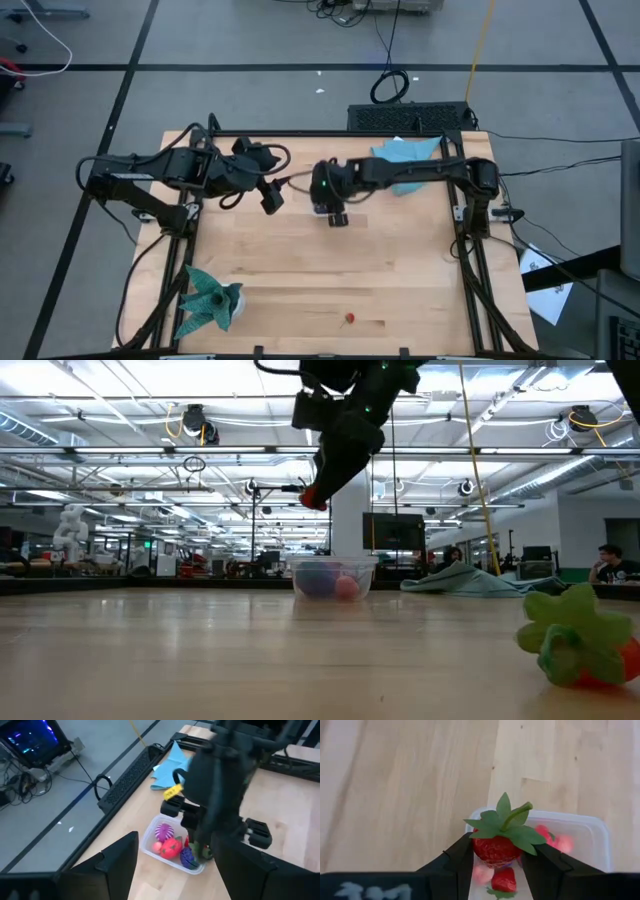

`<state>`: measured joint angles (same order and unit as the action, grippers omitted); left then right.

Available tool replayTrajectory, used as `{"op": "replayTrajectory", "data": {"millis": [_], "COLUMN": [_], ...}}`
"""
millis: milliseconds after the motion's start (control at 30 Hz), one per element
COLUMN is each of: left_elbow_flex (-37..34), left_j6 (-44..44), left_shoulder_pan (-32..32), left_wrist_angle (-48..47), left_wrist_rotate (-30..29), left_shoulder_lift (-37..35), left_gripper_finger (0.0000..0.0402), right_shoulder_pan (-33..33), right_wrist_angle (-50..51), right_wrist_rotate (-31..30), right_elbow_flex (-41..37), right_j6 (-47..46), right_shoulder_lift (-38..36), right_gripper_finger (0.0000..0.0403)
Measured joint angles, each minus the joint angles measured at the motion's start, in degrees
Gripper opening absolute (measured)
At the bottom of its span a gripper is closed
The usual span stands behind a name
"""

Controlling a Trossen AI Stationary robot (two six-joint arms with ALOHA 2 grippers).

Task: Pick and placing Produce into tupperware
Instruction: Put the top red strawberry into the transparent bin

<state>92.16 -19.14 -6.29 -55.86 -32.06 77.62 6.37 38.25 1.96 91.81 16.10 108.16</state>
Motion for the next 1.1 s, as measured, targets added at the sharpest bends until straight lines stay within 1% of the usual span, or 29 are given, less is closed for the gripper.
{"op": "replayTrajectory", "data": {"millis": [67, 133, 333, 533, 700, 1100], "left_elbow_flex": [0.0, 0.0, 0.0, 0.0, 0.0, 0.0], "left_j6": [1.0, 1.5, 1.4, 1.2, 0.7, 0.6], "left_shoulder_pan": [0.5, 1.0, 1.4, 1.4, 1.4, 1.4], "left_wrist_angle": [0.0, 0.0, -0.1, -0.1, -0.1, -0.1], "left_wrist_rotate": [0.0, 0.0, -0.1, 0.0, 0.0, 0.0], "left_shoulder_lift": [0.0, 0.0, 0.0, 0.0, 0.0, 0.0], "left_gripper_finger": [0.0255, 0.0255, 0.0255, 0.0255, 0.0255, 0.0255], "right_shoulder_pan": [1.6, 2.8, 4.4, 4.6, 4.6, 4.7], "right_wrist_angle": [-0.3, -0.2, 3.3, 2.8, -0.3, -1.8], "right_wrist_rotate": [3.7, 5.7, 5.8, 5.8, 5.9, 6.0], "right_elbow_flex": [0.0, 0.0, -0.1, -4.4, -7.8, -11.2], "right_j6": [-0.7, -1.5, -1.9, -2.1, -2.1, -2.5], "right_shoulder_lift": [0.0, 0.0, 0.0, 0.1, 0.1, 0.1], "right_gripper_finger": [0.0137, 0.0137, 0.0137, 0.0137, 0.0137, 0.0137]}}
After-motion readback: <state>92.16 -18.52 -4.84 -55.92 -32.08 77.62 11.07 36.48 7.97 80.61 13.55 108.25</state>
